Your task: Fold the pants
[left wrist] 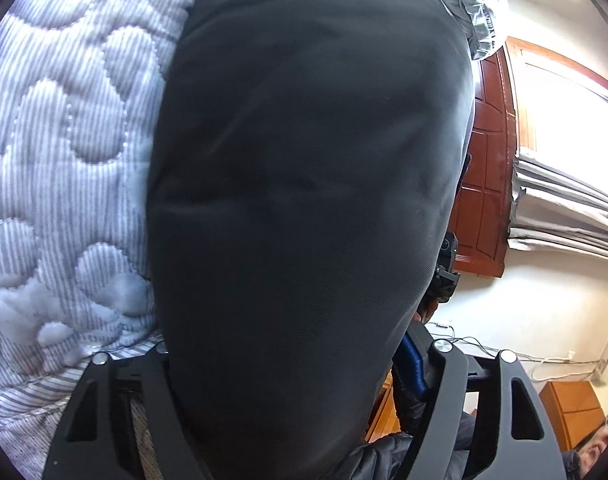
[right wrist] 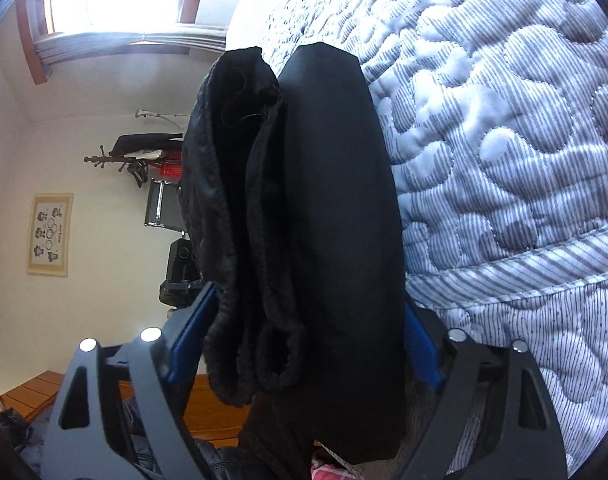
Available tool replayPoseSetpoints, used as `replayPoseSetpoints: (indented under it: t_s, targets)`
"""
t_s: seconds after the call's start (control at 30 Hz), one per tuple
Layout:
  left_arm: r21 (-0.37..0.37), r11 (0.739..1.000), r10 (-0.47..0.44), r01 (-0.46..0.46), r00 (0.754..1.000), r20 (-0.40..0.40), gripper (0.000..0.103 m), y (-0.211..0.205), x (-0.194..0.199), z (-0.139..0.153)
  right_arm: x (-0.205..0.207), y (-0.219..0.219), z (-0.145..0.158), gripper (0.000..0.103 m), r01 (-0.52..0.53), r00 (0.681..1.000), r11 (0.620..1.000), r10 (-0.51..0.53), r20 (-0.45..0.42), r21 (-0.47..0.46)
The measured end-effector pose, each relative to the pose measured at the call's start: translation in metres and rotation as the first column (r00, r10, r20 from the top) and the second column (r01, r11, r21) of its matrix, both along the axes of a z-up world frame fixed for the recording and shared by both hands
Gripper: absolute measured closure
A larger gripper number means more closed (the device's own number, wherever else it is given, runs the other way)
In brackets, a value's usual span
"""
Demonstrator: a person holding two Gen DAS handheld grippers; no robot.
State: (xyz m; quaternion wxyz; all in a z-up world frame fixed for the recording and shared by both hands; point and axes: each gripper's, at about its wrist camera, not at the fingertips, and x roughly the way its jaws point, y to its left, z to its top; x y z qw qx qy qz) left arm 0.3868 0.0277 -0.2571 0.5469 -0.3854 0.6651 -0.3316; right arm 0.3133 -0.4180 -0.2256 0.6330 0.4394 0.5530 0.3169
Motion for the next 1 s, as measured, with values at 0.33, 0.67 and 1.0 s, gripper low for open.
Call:
replayPoseSetpoints:
  t_s: [0.33, 0.67, 1.0]
  targets:
    - [-0.024, 0.999, 0.032, -0.031, 0.999, 0.04, 0.048, -0.001, -0.008, 0.01, -0.016, -0.001, 0.013, 0.059, 0.029, 0.998, 1.0, -0.029, 0.056, 0.004]
    - [-0.061, 0.997, 0.058, -0.052, 0.993, 0.1, 0.054, -0.004, -0.013, 0.025, -0.021, 0.021, 0.052, 0.064, 0.061, 0.992, 0.997, -0.056, 0.114, -0.042]
    - [-0.112, 0.992, 0.08, -0.062, 0.982, 0.168, 0.055, -0.019, -0.01, 0.05, -0.015, 0.047, 0.11, 0.064, 0.039, 0.978, 0.99, -0.01, 0.21, -0.135]
